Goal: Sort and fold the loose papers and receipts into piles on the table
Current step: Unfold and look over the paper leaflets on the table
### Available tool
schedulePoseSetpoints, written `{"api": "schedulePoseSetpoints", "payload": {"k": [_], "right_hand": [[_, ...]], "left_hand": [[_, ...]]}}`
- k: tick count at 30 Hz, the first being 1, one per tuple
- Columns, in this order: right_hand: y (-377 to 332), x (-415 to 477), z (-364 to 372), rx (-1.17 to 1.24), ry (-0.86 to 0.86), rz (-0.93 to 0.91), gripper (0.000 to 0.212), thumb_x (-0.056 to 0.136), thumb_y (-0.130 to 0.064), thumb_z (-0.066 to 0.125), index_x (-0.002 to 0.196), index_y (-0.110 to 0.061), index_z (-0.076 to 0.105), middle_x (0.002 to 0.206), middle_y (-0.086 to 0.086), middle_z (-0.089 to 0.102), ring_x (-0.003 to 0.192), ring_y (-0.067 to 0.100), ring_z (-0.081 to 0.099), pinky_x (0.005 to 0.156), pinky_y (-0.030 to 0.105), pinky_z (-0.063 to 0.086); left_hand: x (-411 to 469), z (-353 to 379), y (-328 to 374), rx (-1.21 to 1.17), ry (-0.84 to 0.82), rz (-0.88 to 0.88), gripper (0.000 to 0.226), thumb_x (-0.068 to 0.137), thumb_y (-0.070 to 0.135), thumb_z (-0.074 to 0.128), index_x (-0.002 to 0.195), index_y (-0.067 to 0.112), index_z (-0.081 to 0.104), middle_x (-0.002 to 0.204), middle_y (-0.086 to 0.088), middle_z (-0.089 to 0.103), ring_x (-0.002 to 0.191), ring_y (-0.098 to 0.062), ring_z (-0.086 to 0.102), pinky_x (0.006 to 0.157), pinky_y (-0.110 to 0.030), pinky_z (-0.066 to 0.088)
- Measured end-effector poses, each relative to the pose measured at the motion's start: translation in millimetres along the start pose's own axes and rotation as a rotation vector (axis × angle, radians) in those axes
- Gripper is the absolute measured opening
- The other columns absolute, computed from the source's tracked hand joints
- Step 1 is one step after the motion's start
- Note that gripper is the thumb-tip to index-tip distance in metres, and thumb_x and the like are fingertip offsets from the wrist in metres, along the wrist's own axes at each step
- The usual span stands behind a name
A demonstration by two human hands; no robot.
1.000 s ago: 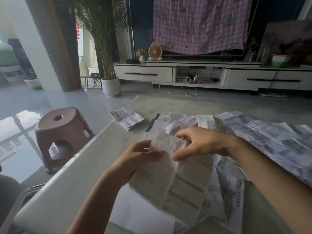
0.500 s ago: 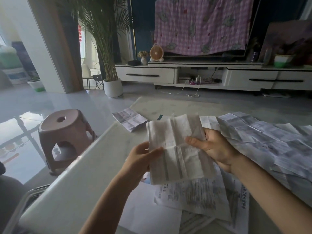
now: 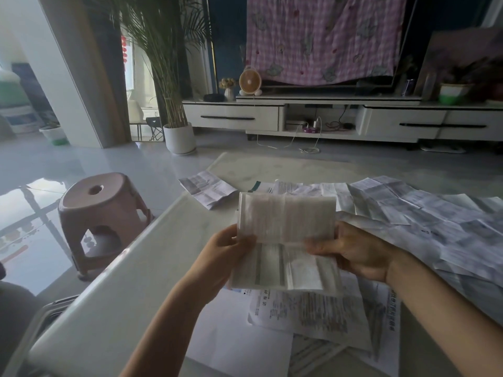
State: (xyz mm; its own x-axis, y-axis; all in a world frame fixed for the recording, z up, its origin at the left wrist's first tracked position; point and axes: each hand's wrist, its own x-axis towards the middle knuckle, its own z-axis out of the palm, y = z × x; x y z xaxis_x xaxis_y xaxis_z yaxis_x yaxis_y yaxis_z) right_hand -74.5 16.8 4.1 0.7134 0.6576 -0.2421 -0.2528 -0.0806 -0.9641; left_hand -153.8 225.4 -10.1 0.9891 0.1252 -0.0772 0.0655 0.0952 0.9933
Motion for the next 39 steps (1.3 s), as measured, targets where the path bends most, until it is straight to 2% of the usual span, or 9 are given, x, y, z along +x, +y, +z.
{"api": "schedulePoseSetpoints", "payload": {"k": [5, 9, 13, 16, 19, 22, 26, 32, 39], "right_hand": [[0, -3, 4, -0.157, 0.004, -0.087, 0.049, 0.083, 0.021, 0.043, 0.065, -0.011, 0.075, 0.095, -0.003, 0.074, 0.085, 0.009, 0.069, 0.063, 0.017, 0.052], [4, 0, 11, -0.231, 0.121, -0.242, 0.062, 0.076, 0.029, 0.031, 0.05, -0.011, 0.07, 0.098, -0.009, 0.072, 0.089, 0.006, 0.068, 0.068, 0.02, 0.055], [8, 2, 18, -0.405, 0.149, -0.385, 0.065, 0.073, 0.03, 0.031, 0.061, -0.017, 0.075, 0.108, -0.016, 0.067, 0.104, 0.005, 0.062, 0.089, 0.018, 0.05], [-5, -10, 11, -0.504, -0.037, -0.215, 0.056, 0.078, 0.025, 0.034, 0.081, -0.013, 0.076, 0.112, -0.023, 0.06, 0.108, 0.001, 0.058, 0.082, 0.016, 0.05], [-20, -12, 4, -0.427, -0.043, -0.111, 0.04, 0.081, 0.018, 0.035, 0.084, -0.001, 0.07, 0.106, -0.003, 0.07, 0.096, 0.01, 0.066, 0.079, 0.026, 0.056], [-21, -4, 16, -0.364, -0.018, -0.114, 0.017, 0.089, -0.015, 0.054, 0.105, -0.012, 0.061, 0.095, 0.0, 0.071, 0.083, 0.017, 0.065, 0.074, 0.026, 0.053], [-5, 7, 34, -0.578, -0.077, -0.088, 0.028, 0.082, -0.022, 0.069, 0.106, -0.007, 0.065, 0.1, 0.01, 0.071, 0.091, 0.021, 0.069, 0.079, 0.031, 0.057], [10, 13, 37, -0.355, 0.054, -0.174, 0.023, 0.084, -0.016, 0.065, 0.104, -0.005, 0.067, 0.103, 0.012, 0.071, 0.093, 0.02, 0.068, 0.084, 0.032, 0.055], [7, 9, 37, -0.474, 0.033, -0.157, 0.047, 0.089, -0.04, 0.052, 0.1, 0.005, 0.061, 0.086, 0.019, 0.065, 0.075, 0.024, 0.058, 0.07, 0.034, 0.046]], "left_hand": [[0, -4, 7, -0.124, -0.002, -0.03, 0.046, 0.086, -0.017, 0.032, 0.06, 0.007, 0.062, 0.098, -0.02, 0.07, 0.089, -0.03, 0.069, 0.074, -0.041, 0.058], [2, -9, 9, -0.383, -0.016, -0.104, 0.033, 0.093, 0.015, 0.037, 0.079, 0.005, 0.065, 0.077, -0.015, 0.071, 0.062, -0.023, 0.067, 0.058, -0.029, 0.056], [0, -9, 5, -0.145, -0.077, -0.088, 0.023, 0.086, 0.021, 0.057, 0.075, 0.01, 0.075, 0.075, -0.008, 0.07, 0.063, -0.016, 0.067, 0.066, -0.03, 0.055], [2, -15, 3, 0.044, 0.016, -0.023, 0.016, 0.082, 0.007, 0.065, 0.074, 0.016, 0.076, 0.079, -0.009, 0.069, 0.067, -0.018, 0.066, 0.064, -0.029, 0.055], [2, -21, 7, 0.072, -0.011, 0.014, 0.017, 0.084, 0.006, 0.061, 0.078, 0.015, 0.074, 0.077, -0.007, 0.07, 0.066, -0.017, 0.065, 0.06, -0.025, 0.055], [1, -14, 9, 0.127, -0.08, 0.037, 0.007, 0.083, 0.008, 0.064, 0.085, 0.01, 0.071, 0.077, -0.008, 0.069, 0.068, -0.016, 0.065, 0.061, -0.024, 0.052], [3, -11, 5, 0.165, -0.038, 0.089, 0.028, 0.072, 0.024, 0.075, 0.089, 0.002, 0.068, 0.077, -0.011, 0.064, 0.072, -0.022, 0.059, 0.065, -0.03, 0.049], [0, -6, 0, -0.136, -0.096, 0.018, 0.06, 0.059, 0.04, 0.079, 0.107, 0.008, 0.064, 0.099, -0.013, 0.069, 0.092, -0.028, 0.066, 0.087, -0.043, 0.052], [2, -12, 6, 0.107, -0.019, 0.035, 0.017, 0.061, 0.021, 0.073, 0.078, 0.02, 0.075, 0.076, -0.004, 0.069, 0.071, -0.017, 0.065, 0.07, -0.031, 0.055]]}}
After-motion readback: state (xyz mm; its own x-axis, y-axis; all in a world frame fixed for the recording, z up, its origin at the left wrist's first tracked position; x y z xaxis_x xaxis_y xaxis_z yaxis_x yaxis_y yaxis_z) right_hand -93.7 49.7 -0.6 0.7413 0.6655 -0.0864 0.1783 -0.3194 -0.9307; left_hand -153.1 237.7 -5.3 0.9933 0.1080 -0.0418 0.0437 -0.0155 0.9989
